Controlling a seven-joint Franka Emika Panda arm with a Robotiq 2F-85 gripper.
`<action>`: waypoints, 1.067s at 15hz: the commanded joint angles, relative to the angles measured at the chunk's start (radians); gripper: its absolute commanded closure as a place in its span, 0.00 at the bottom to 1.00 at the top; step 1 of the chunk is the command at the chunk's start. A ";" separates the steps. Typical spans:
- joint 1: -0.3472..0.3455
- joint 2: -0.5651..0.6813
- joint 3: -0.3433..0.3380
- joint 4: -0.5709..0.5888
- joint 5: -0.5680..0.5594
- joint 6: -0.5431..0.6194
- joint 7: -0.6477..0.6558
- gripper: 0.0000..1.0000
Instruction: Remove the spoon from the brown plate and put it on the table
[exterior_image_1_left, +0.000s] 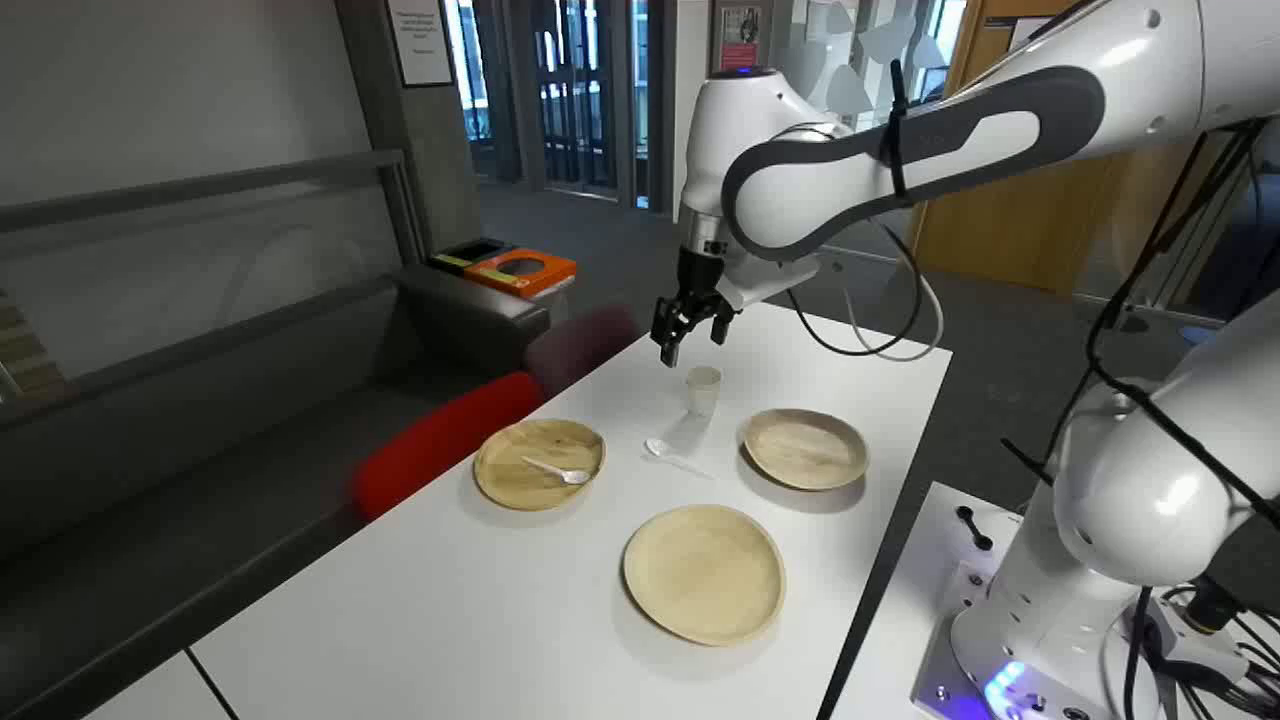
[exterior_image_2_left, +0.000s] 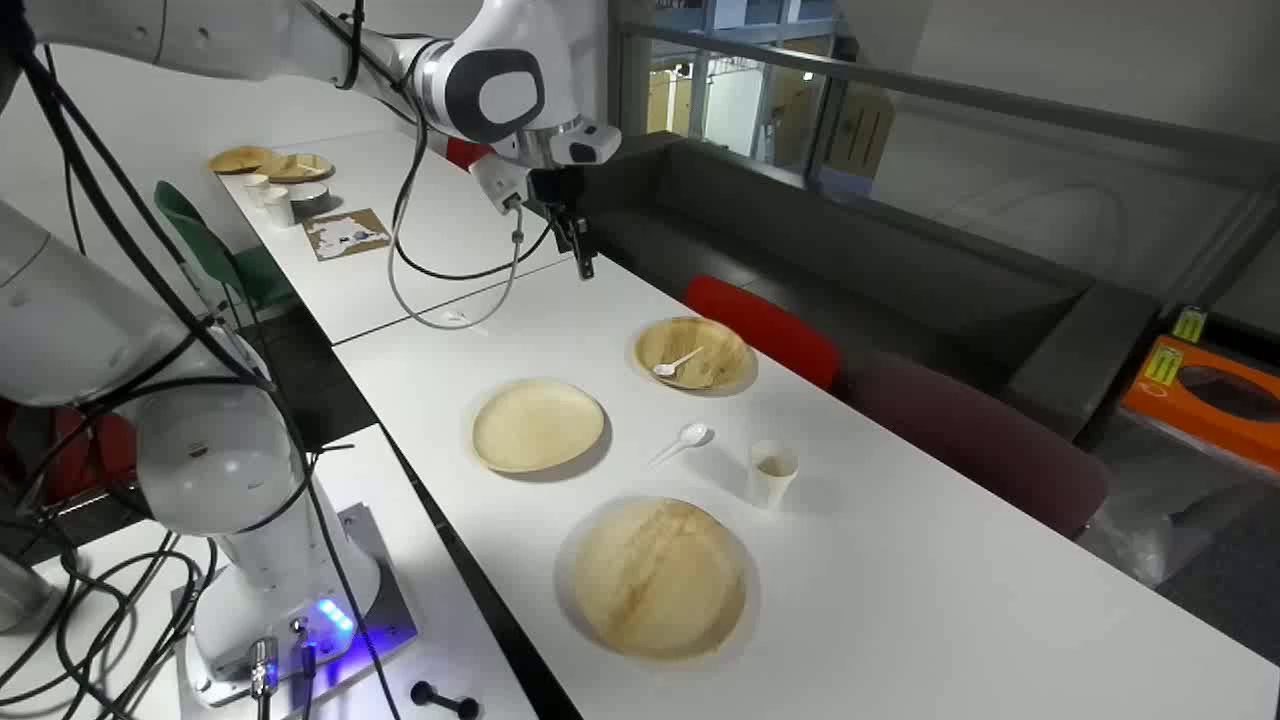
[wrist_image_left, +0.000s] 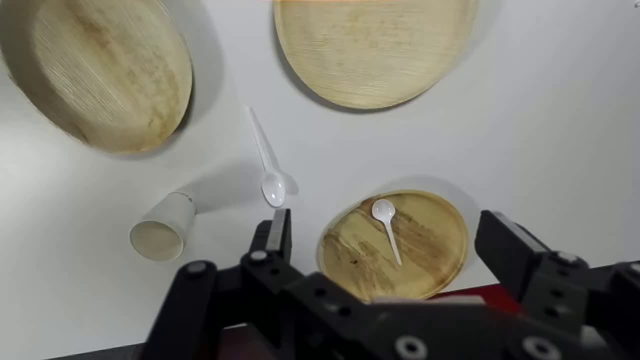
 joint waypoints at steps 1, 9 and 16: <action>0.011 0.002 -0.010 0.002 -0.005 -0.003 0.003 0.00; -0.029 0.277 -0.016 0.217 -0.109 0.061 0.097 0.00; 0.020 0.535 -0.074 0.443 -0.189 0.073 0.010 0.00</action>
